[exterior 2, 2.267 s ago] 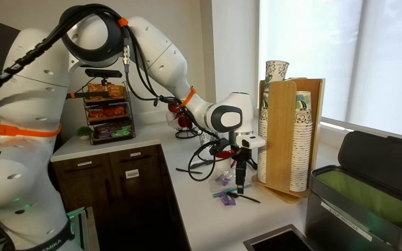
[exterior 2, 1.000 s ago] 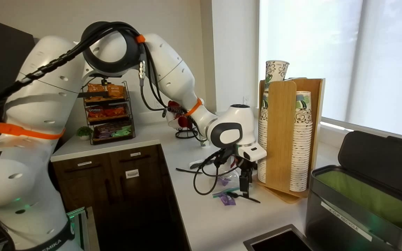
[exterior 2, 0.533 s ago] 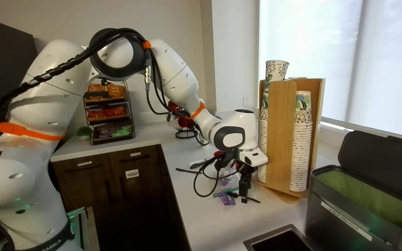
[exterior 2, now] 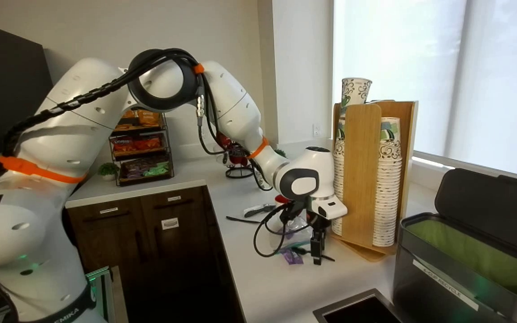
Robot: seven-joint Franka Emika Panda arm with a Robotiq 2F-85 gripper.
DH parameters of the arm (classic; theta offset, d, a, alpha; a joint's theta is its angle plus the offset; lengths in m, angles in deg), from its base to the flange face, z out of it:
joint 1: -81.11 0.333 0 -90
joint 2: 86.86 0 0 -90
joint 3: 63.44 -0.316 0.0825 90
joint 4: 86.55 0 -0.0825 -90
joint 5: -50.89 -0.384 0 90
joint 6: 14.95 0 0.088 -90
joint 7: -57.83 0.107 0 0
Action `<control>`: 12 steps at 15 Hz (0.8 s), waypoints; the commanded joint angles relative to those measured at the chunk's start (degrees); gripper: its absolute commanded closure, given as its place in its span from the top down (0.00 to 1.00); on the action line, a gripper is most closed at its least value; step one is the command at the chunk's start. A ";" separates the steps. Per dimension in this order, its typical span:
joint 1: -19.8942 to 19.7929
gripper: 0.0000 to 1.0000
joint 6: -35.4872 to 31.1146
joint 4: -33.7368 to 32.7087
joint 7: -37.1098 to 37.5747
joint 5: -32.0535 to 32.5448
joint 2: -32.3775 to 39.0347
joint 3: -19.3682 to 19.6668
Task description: Put the spoon inside the mug
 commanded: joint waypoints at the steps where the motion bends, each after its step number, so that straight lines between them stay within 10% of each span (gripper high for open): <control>1: 0.79 0.49 1.21 -1.60 0.73 -1.20 1.15 0.47; 7: 1.71 0.04 0.50 -1.49 1.42 -0.59 0.73 0.83; 12: 6.36 0.01 -5.04 5.06 4.18 3.59 -3.53 3.95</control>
